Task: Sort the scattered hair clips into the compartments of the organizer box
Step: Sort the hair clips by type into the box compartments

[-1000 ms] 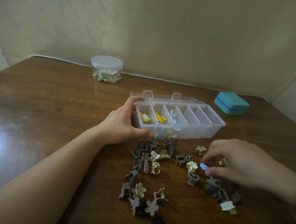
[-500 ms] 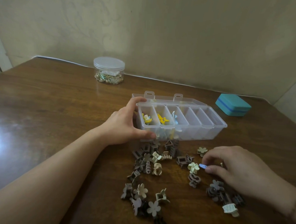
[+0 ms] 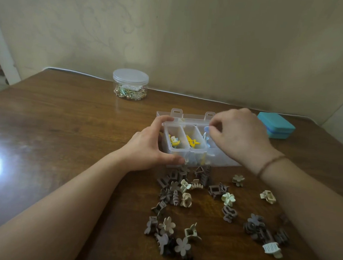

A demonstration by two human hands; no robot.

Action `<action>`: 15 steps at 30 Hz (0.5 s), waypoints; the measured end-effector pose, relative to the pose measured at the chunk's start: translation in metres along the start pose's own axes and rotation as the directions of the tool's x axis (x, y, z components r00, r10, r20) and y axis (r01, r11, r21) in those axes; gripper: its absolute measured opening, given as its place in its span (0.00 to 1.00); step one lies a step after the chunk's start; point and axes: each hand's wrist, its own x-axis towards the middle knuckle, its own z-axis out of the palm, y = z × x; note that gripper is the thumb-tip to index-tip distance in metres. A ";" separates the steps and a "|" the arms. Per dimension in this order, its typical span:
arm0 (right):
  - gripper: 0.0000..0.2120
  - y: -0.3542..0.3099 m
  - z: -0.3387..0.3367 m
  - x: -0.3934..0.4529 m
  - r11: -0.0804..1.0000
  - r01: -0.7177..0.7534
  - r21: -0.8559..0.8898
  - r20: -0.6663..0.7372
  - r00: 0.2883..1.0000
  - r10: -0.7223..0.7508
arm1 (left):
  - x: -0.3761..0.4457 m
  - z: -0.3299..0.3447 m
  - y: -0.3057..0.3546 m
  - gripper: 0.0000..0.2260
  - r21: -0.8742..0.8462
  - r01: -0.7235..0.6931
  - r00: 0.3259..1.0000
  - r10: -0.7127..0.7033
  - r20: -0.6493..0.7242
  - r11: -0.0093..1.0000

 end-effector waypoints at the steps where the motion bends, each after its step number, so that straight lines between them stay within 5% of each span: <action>1: 0.08 -0.003 0.006 0.005 0.999 0.006 -0.040 0.022 1.000 -0.005 | 0.000 0.000 0.000 0.46 -0.001 0.000 1.000 0.000 0.002 1.000; 4: 0.08 -0.002 0.017 0.010 0.999 0.042 0.006 0.110 0.993 -0.042 | 0.001 0.000 -0.001 0.46 -0.001 -0.003 1.000 0.003 0.006 1.000; 9: 0.09 0.027 0.002 0.004 0.881 -0.063 0.470 0.175 0.984 -0.023 | 0.001 0.000 -0.001 0.48 -0.001 -0.001 1.000 0.001 0.012 1.000; 12: 0.08 0.044 -0.017 -0.017 0.860 0.003 0.510 0.043 0.999 -0.030 | 0.001 0.000 0.000 0.48 -0.007 0.001 1.000 -0.001 0.014 1.000; 15: 0.06 0.055 -0.037 -0.065 0.872 0.106 0.478 0.107 0.978 -0.178 | 0.001 0.000 -0.001 0.48 -0.011 0.000 1.000 0.000 0.005 1.000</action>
